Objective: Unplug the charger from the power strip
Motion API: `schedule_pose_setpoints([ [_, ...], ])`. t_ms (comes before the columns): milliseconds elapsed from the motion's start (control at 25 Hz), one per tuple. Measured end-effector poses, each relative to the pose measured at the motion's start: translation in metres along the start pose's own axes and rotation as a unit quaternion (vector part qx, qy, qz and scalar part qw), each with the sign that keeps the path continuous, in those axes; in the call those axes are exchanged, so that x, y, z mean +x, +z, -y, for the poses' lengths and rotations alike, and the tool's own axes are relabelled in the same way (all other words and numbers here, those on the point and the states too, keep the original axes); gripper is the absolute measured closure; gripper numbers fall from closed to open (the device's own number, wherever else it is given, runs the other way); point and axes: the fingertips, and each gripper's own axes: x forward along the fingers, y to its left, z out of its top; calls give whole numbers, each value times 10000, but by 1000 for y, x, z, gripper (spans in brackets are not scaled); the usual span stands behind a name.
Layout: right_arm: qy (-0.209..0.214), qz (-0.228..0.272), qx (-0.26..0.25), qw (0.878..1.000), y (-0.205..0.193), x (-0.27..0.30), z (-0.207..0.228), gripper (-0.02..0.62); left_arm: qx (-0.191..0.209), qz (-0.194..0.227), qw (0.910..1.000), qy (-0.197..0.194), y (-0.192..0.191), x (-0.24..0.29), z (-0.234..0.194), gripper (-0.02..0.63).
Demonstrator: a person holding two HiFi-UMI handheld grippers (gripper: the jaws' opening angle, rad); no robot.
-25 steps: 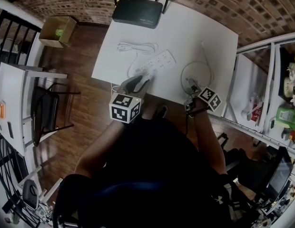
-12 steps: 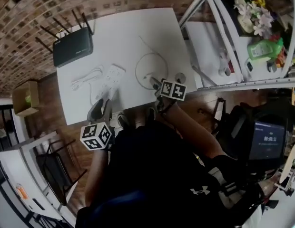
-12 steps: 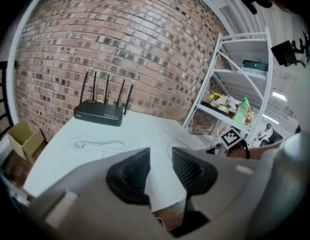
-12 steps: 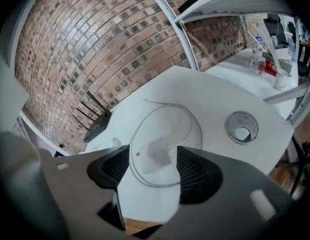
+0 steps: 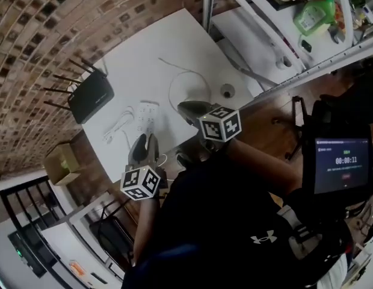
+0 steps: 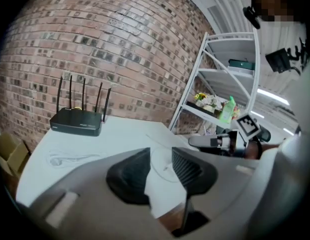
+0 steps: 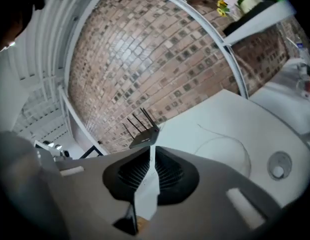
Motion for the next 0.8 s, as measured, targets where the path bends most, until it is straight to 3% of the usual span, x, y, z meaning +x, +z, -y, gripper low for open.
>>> schedule_pose_setpoints([
  [120, 371, 185, -637, 9971, 20, -6, -28, 566, 37, 179, 9998, -96, 15, -2, 20, 471],
  [240, 292, 408, -1256, 9908, 37, -11, -44, 568, 181, 353, 9985, -383, 37, -1, 31, 472],
  [360, 370, 443, -1722, 9834, 43, -6, -64, 568, 315, 593, 9971, -370, 58, -12, 31, 476],
  [800, 563, 301, -2281, 9715, 35, 0, -90, 574, 49, 689, 9974, -201, 56, -22, 25, 485],
])
